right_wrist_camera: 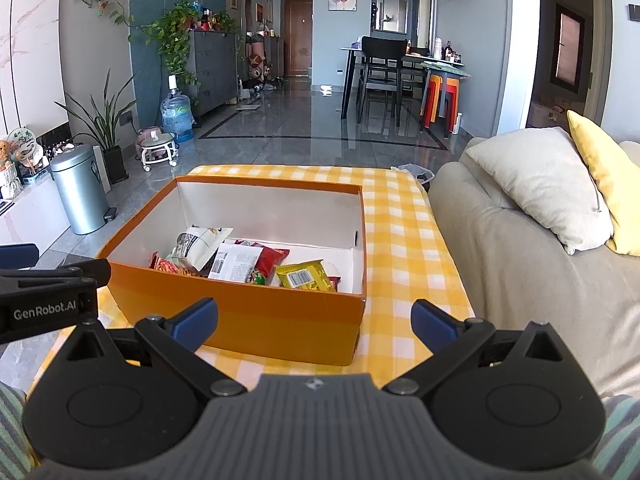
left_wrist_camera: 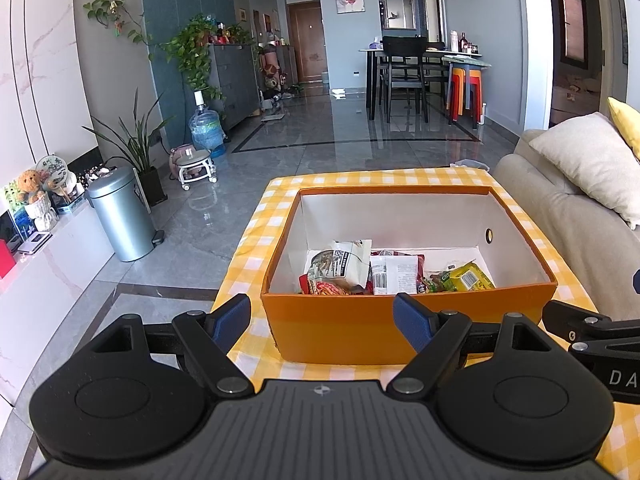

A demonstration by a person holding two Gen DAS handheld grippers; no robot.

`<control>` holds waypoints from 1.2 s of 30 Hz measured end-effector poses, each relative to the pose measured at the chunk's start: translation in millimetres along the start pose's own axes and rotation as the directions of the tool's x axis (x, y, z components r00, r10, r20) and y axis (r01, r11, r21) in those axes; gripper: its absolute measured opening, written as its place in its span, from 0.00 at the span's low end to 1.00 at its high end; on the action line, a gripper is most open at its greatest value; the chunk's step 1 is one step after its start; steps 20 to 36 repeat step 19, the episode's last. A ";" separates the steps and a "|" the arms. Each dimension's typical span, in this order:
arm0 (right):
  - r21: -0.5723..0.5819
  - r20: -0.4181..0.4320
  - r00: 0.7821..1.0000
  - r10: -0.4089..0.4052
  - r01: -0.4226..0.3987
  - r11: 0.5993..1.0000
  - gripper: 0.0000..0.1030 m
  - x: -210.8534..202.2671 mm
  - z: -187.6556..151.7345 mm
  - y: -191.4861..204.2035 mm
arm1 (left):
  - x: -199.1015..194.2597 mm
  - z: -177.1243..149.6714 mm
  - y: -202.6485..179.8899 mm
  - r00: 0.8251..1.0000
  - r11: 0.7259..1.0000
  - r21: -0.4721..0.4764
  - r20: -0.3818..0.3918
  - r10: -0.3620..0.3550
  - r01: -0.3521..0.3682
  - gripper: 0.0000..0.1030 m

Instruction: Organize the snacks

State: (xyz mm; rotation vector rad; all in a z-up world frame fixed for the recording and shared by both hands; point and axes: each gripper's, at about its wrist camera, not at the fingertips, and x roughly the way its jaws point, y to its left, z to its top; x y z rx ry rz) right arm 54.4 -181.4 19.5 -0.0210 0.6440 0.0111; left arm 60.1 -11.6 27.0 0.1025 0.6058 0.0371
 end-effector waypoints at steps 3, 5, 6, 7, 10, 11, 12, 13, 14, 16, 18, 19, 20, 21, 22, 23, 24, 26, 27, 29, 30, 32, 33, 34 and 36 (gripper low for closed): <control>-0.002 -0.001 1.000 0.000 0.000 1.000 0.96 0.1 0.0 0.0 | -0.2 1.1 1.0 1.000 1.000 0.000 -0.003 -0.003 0.003 0.92; -0.001 -0.001 1.000 0.000 0.000 1.000 0.96 0.1 0.1 -0.2 | -0.6 -3.3 -0.4 1.000 1.000 -0.004 -0.005 -0.006 0.006 0.92; -0.002 -0.001 1.000 0.000 0.000 1.000 0.96 0.1 0.1 -0.2 | -0.8 -3.5 0.4 1.000 1.000 -0.006 -0.006 -0.009 0.009 0.92; -0.002 -0.002 1.000 0.000 0.000 1.000 0.96 0.1 0.0 -0.1 | -0.8 -4.5 1.2 1.000 1.000 -0.008 -0.006 -0.011 0.011 0.92; -0.003 -0.003 1.000 0.000 0.000 1.000 0.96 -0.7 0.0 0.1 | -0.6 -4.5 3.1 1.000 1.000 -0.011 -0.005 -0.014 0.014 0.92; -0.002 -0.004 1.000 0.000 0.000 1.000 0.96 -0.9 -0.1 0.2 | -0.7 -4.5 3.2 1.000 1.000 -0.009 -0.005 -0.015 0.015 0.92; -0.002 -0.004 1.000 0.000 0.000 1.000 0.96 -0.7 -0.1 0.1 | -0.8 -4.4 3.7 1.000 1.000 -0.009 -0.004 -0.014 0.014 0.92; -0.002 -0.004 1.000 0.000 0.000 1.000 0.96 -0.5 -0.4 -0.1 | -0.7 -4.6 3.0 1.000 1.000 -0.009 -0.004 -0.013 0.013 0.92; -0.002 -0.005 1.000 0.000 0.000 1.000 0.96 0.2 -0.8 -0.6 | -0.9 -4.6 3.3 1.000 1.000 -0.008 -0.002 -0.013 0.013 0.92; -0.001 -0.007 1.000 0.000 0.000 1.000 0.96 0.1 -1.0 -0.4 | -1.2 -3.8 4.2 1.000 1.000 -0.007 0.002 -0.013 0.013 0.92; -0.002 -0.011 1.000 0.001 -0.001 1.000 0.96 0.3 -1.7 0.0 | -1.5 -3.0 4.6 1.000 1.000 -0.007 0.005 -0.016 0.016 0.92; -0.002 -0.013 1.000 0.001 -0.001 1.000 0.96 1.0 -1.9 -0.4 | -1.4 -3.0 4.7 1.000 1.000 -0.008 0.005 -0.015 0.015 0.92; -0.002 -0.013 1.000 0.001 -0.001 1.000 0.96 1.0 -1.9 -0.4 | -1.4 -3.0 4.7 1.000 1.000 -0.008 0.005 -0.015 0.015 0.92; -0.002 -0.013 1.000 0.001 -0.001 1.000 0.96 1.0 -1.9 -0.4 | -1.4 -3.0 4.7 1.000 1.000 -0.008 0.005 -0.015 0.015 0.92; -0.002 -0.013 1.000 0.001 -0.001 1.000 0.96 1.0 -1.9 -0.4 | -1.4 -3.0 4.7 1.000 1.000 -0.008 0.005 -0.015 0.015 0.92; -0.002 -0.013 1.000 0.001 -0.001 1.000 0.96 1.0 -1.9 -0.4 | -1.4 -3.0 4.7 1.000 1.000 -0.008 0.005 -0.015 0.015 0.92; -0.002 -0.013 1.000 0.001 -0.001 1.000 0.96 1.0 -1.9 -0.4 | -1.4 -3.0 4.7 1.000 1.000 -0.008 0.005 -0.015 0.015 0.92; -0.002 -0.013 1.000 0.001 -0.001 1.000 0.96 1.0 -1.9 -0.4 | -1.4 -3.0 4.7 1.000 1.000 -0.008 0.005 -0.015 0.015 0.92; -0.002 -0.013 1.000 0.001 -0.001 1.000 0.96 1.0 -1.9 -0.4 | -1.4 -3.0 4.7 1.000 1.000 -0.008 0.005 -0.015 0.015 0.92; -0.002 -0.013 1.000 0.001 -0.001 1.000 0.96 1.0 -1.9 -0.4 | -1.4 -3.0 4.7 1.000 1.000 -0.008 0.005 -0.015 0.015 0.92; -0.002 -0.013 1.000 0.001 -0.001 1.000 0.96 1.0 -1.9 -0.4 | -1.4 -3.0 4.7 1.000 1.000 -0.008 0.005 -0.015 0.015 0.92; -0.002 -0.013 1.000 0.001 -0.001 1.000 0.96 1.0 -1.9 -0.4 | -1.4 -3.0 4.7 1.000 1.000 -0.008 0.005 -0.015 0.015 0.92; -0.002 -0.013 1.000 0.001 -0.001 1.000 0.96 1.0 -1.9 -0.4 | -1.4 -3.0 4.7 1.000 1.000 -0.008 0.005 -0.015 0.015 0.92; -0.002 -0.013 1.000 0.001 -0.001 1.000 0.96 1.0 -1.9 -0.4 | -1.4 -3.0 4.7 1.000 1.000 -0.008 0.005 -0.015 0.015 0.92; -0.002 -0.013 1.000 0.001 -0.001 1.000 0.96 1.0 -1.9 -0.4 | -1.4 -3.0 4.7 1.000 1.000 -0.008 0.005 -0.015 0.015 0.92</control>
